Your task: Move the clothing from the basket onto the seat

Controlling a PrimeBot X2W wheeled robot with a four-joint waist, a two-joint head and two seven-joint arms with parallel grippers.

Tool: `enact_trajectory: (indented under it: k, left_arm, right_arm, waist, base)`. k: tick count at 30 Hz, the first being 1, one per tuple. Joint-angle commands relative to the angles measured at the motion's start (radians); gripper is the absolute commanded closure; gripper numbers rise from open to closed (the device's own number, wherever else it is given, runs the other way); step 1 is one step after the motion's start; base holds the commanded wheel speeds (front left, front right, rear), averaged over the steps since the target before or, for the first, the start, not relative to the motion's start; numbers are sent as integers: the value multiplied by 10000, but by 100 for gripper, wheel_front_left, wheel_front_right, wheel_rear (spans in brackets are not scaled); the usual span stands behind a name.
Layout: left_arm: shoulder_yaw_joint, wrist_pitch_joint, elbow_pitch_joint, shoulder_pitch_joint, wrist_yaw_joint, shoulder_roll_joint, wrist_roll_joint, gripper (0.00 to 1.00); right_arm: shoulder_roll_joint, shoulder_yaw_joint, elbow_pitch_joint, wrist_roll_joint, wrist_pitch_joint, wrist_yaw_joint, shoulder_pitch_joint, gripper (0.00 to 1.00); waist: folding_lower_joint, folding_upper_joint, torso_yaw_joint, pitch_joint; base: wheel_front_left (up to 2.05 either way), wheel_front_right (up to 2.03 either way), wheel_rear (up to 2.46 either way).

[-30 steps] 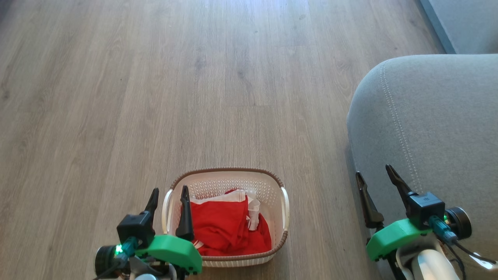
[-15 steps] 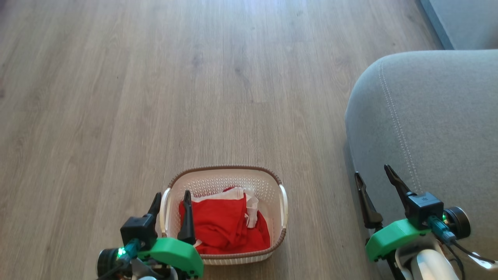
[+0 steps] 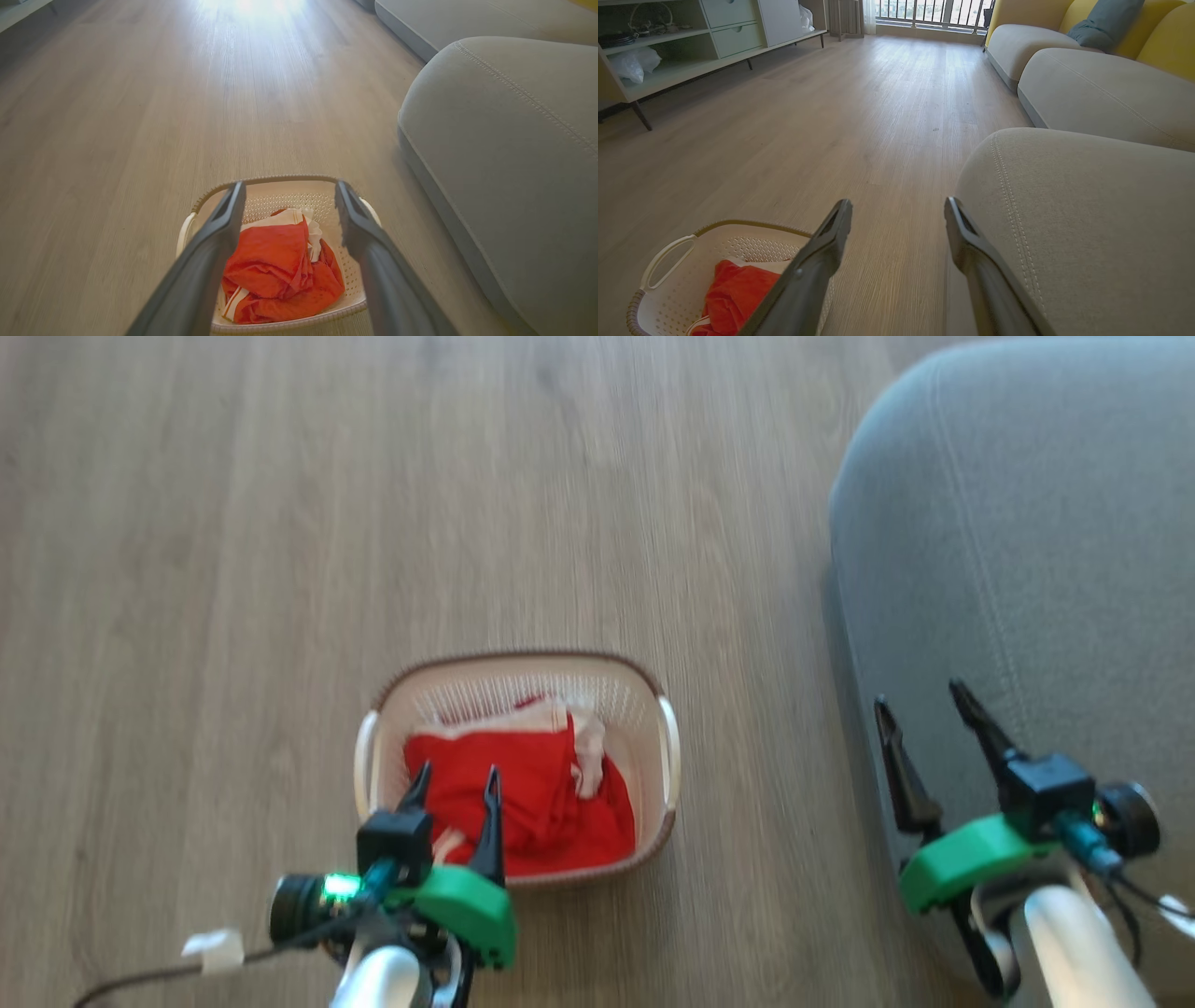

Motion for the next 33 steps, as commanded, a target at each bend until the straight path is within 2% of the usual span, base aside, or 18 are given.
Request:
enact_trajectory:
  k: [1,8,16,23,28,33]
  left_arm:
    - [220,-136,-43,-507,115,-7,128,0]
    - [-184,-136,1673,-2098,-31,-7,923,0]
    - [-502,-136,3907,-4477,-456,81,2264,0]
    - [-839,-136,6636,-6262,-946,199,2668,0]
    - [-1038,-135,8267,-7402,-1058,363,2863,0]
    - [-1148,272,8942,-8134,-1232,510,2914,0]
  right_arm:
    - [-176,228,-376,78,-134,0,-492,0]
    - [-215,262,-570,336,-134,0,-1066,0]
    - [-186,721,-798,510,-134,0,-1654,0]
    - [61,1132,-798,743,-134,0,-2041,0]
    - [233,1490,-881,1058,-134,0,-2256,0]
    - [263,1854,-743,1153,-134,0,-2376,0]
  waist:
    - [0,0,-294,1005]
    - [0,0,-893,2887]
    - [0,0,-1532,5012]
    - [0,0,-2095,6162]
    - [0,0,-2411,6803]
    - [0,0,-2561,7282]
  base:
    - [0,0,0]
    - [0,0,0]
    - [0,0,0]
    - [0,0,0]
    - [0,0,0]
    - [0,0,0]
